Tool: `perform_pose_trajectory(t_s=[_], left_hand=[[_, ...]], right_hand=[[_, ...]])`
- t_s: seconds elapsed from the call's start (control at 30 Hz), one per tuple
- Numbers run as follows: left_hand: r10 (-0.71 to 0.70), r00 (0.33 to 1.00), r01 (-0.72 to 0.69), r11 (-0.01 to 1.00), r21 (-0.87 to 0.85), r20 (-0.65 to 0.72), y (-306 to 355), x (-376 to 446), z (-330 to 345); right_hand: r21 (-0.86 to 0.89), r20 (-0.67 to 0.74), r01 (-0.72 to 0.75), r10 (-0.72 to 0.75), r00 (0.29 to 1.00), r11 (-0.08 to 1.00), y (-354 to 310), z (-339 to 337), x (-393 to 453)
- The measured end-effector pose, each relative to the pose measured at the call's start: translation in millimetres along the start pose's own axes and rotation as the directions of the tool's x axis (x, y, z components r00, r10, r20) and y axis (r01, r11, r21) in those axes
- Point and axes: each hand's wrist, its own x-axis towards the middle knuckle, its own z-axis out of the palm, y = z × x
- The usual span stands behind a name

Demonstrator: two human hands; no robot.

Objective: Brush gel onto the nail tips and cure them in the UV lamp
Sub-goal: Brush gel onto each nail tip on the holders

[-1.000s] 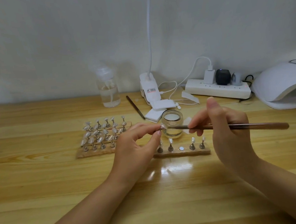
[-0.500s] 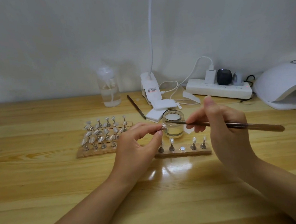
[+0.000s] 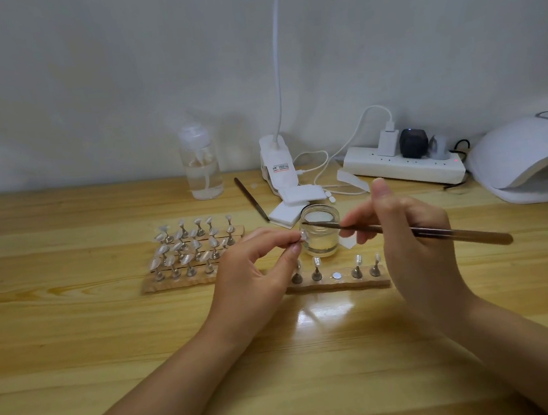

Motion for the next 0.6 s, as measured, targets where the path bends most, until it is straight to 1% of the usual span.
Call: perform_pose_trajectory(t_s=[0.17, 0.33, 0.5, 0.6], left_hand=[[0.003, 1.0, -0.003, 1.0, -0.006, -0.007, 0.2, 0.2, 0.0], [0.009, 0.999, -0.01, 1.0, -0.027, -0.042, 0.0, -0.8, -0.8], [0.051, 0.995, -0.053, 0.998, -0.03, -0.088, 0.4, -1.8, 0.0], [0.07, 0.993, -0.073, 0.997, -0.031, -0.089, -0.2, -2.5, 0.5]], right_hand=[[0.034, 0.008, -0.014, 0.014, 1.0, 0.999, -2.2, -0.8, -2.4], [0.034, -0.053, -0.016, 0.018, 0.998, 0.999, -3.3, -3.9, -2.5], [-0.016, -0.077, 0.026, -0.027, 0.997, 1.0, 0.3, -5.9, -1.9], [-0.044, -0.05, 0.07, -0.072, 0.996, 0.997, 2.0, -4.5, -3.9]])
